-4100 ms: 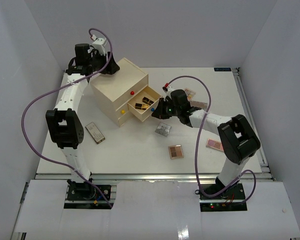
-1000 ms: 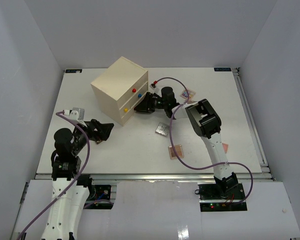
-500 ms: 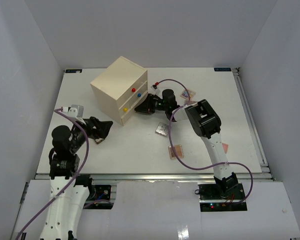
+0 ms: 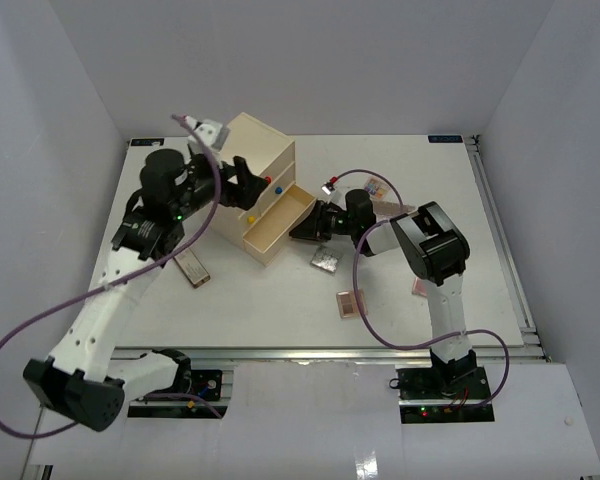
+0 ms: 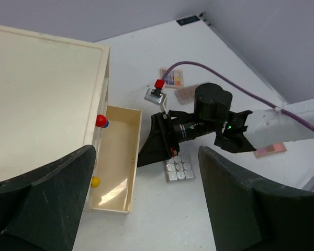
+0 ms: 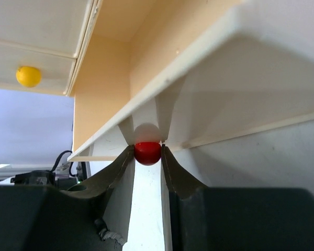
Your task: Organize the makeup
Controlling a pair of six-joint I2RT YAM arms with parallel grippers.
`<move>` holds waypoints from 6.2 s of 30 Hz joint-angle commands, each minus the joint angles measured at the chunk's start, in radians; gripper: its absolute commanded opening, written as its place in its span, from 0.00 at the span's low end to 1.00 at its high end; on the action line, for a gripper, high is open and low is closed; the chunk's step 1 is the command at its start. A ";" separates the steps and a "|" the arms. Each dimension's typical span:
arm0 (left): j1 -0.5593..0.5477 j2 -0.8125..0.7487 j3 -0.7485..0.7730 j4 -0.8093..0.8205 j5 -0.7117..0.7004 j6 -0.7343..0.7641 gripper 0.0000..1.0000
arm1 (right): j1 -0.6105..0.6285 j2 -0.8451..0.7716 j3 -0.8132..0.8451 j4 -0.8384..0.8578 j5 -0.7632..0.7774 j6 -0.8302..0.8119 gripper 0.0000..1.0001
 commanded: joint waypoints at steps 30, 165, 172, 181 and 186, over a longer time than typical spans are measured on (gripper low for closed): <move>-0.131 -0.441 -0.315 -0.329 -0.539 -0.457 0.98 | -0.113 -0.647 -0.028 -1.049 0.176 -1.075 0.83; -0.428 0.606 0.268 -0.175 -0.633 0.229 0.96 | -0.501 -0.865 -0.190 -1.091 0.041 -1.227 0.88; -0.428 0.295 0.017 -0.013 -0.295 0.055 0.96 | -0.501 -0.885 -0.135 -1.339 0.256 -1.452 0.95; -0.415 -0.035 -0.347 0.213 -0.200 0.031 0.98 | -0.501 -0.959 -0.114 -1.745 0.397 -1.881 0.90; -0.411 -0.076 -0.356 0.207 -0.185 0.038 0.98 | -0.501 -0.979 -0.210 -1.772 0.434 -2.085 0.90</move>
